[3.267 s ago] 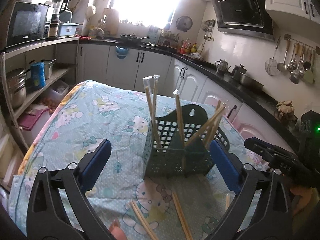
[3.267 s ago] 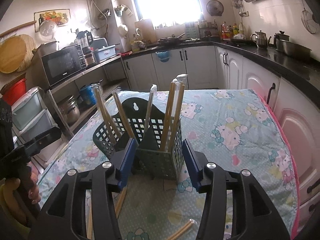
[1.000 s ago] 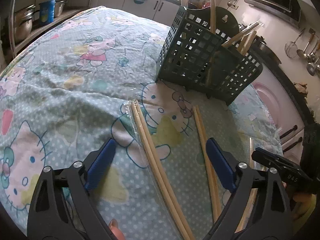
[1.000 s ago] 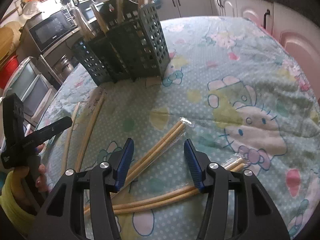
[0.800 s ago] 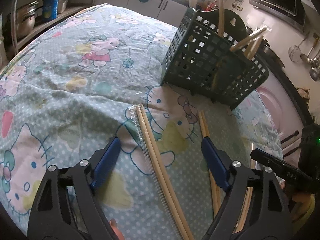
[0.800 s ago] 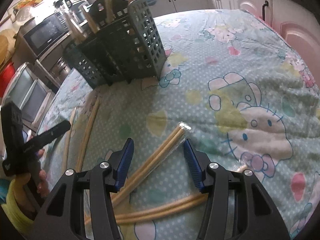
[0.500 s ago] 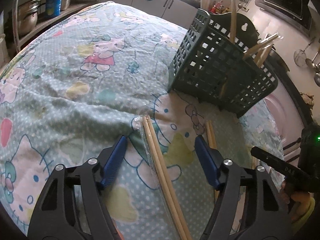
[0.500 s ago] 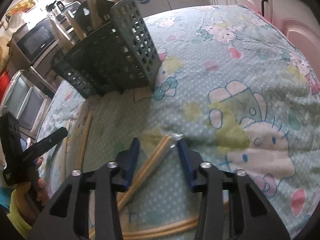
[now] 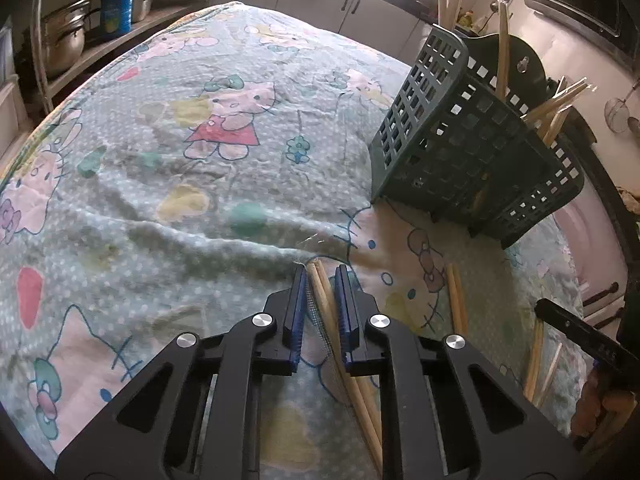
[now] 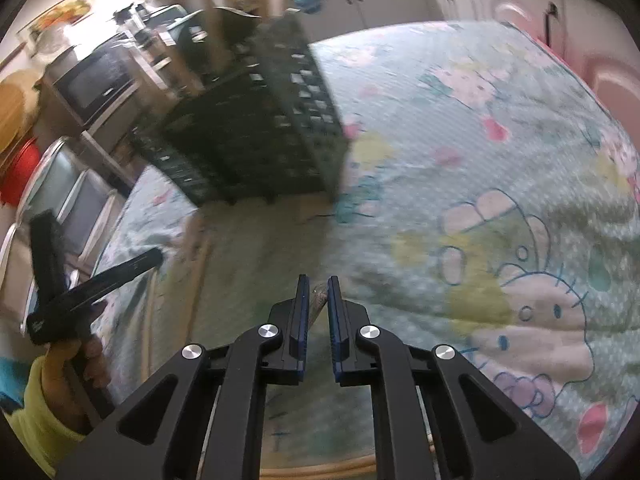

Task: Organize utensils
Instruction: 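Close the left tool on wrapped chopsticks while the right tool closes on chopsticks, then lift the held chopsticks with both tools and carry them above the caddy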

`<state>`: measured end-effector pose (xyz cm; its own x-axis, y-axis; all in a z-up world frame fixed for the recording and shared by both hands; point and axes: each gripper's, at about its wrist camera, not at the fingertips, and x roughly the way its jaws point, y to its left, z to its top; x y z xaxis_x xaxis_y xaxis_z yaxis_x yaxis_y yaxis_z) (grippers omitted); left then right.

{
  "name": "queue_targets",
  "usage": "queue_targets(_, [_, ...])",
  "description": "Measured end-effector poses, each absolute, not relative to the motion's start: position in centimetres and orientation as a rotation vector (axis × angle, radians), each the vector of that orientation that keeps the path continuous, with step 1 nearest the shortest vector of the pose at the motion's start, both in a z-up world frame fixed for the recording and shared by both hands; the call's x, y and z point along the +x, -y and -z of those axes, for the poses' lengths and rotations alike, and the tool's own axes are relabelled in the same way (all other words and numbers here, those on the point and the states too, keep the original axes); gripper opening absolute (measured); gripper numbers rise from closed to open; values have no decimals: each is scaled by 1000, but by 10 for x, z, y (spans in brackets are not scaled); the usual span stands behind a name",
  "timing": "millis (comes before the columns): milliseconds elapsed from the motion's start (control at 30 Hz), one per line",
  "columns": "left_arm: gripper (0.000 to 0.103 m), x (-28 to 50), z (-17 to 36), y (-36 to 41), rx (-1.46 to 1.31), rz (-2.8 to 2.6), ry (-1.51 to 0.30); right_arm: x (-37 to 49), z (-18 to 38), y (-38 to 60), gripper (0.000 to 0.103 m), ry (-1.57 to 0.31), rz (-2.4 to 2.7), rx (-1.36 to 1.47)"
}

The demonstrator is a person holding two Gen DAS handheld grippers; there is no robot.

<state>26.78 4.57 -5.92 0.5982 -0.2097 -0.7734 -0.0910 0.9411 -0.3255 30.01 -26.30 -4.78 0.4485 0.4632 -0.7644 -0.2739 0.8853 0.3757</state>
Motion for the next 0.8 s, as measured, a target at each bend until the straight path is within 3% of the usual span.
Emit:
queue_targets(267, [3, 249, 44, -47, -369, 128, -881, 277, 18, 242, 8, -930, -523, 165])
queue_targets(800, [1, 224, -43, -24, -279, 256, -686, 244, -56, 226, 6, -737, -548, 109])
